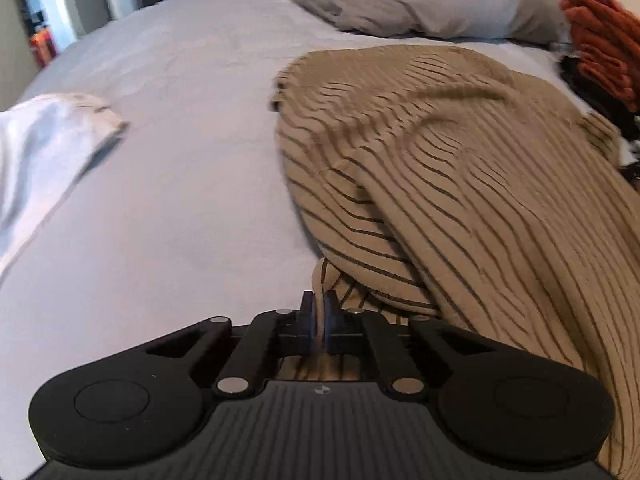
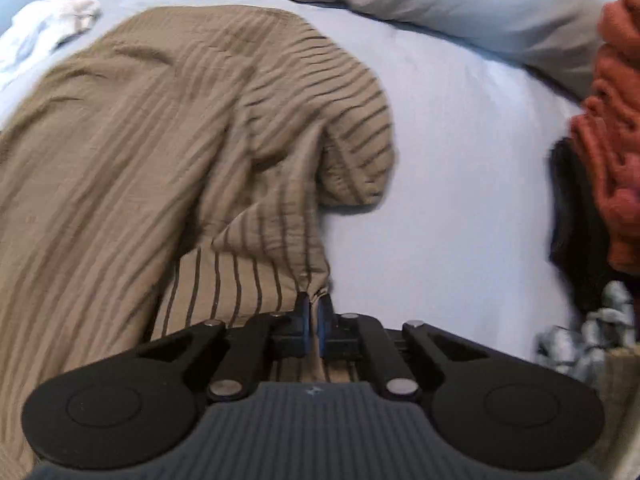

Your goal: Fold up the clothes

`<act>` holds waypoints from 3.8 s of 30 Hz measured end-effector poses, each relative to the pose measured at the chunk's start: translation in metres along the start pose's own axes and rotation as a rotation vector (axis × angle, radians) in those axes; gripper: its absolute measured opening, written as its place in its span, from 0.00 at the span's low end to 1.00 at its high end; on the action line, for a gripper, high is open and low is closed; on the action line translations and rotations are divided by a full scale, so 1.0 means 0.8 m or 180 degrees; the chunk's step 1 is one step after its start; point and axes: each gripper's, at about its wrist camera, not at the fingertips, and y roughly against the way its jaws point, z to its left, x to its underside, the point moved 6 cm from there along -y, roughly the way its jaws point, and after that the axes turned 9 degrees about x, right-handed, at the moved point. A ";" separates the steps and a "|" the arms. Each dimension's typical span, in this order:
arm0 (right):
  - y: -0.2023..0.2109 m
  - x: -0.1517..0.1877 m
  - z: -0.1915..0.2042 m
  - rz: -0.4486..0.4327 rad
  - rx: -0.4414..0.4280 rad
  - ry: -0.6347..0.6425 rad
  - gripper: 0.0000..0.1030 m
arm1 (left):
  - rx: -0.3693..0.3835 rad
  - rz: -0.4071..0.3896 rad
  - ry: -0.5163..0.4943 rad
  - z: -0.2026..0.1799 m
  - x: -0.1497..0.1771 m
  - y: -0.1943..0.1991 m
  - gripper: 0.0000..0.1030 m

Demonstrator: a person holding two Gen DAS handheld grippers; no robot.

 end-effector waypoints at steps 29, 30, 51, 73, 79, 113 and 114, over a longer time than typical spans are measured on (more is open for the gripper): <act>0.026 -0.086 -0.066 -0.0371 -0.0020 -0.0996 0.58 | -0.0265 -0.0431 0.1060 0.084 -0.083 0.019 0.57; 0.019 -0.099 -0.061 -0.0384 -0.0056 -0.0977 0.58 | -0.0216 -0.0436 0.1054 0.081 -0.094 0.005 0.58; -0.009 -0.179 -0.019 -0.0822 -0.0626 -0.0694 0.02 | 0.0374 -0.0938 0.0612 0.010 -0.181 -0.053 0.00; 0.140 0.116 0.098 0.0371 -0.1492 0.1083 0.06 | 0.1333 0.0625 -0.0588 -0.113 0.099 0.100 0.00; 0.156 0.134 0.099 0.0452 -0.1538 0.1234 0.24 | 0.1253 0.0741 -0.0704 -0.127 0.098 0.108 0.19; 0.203 0.144 0.249 0.0129 -0.2578 0.2146 0.05 | 0.1791 0.0807 -0.1299 -0.189 0.149 0.116 0.00; 0.205 0.156 0.254 0.0221 -0.2598 0.2244 0.05 | 0.1850 0.0952 -0.1322 -0.193 0.160 0.116 0.00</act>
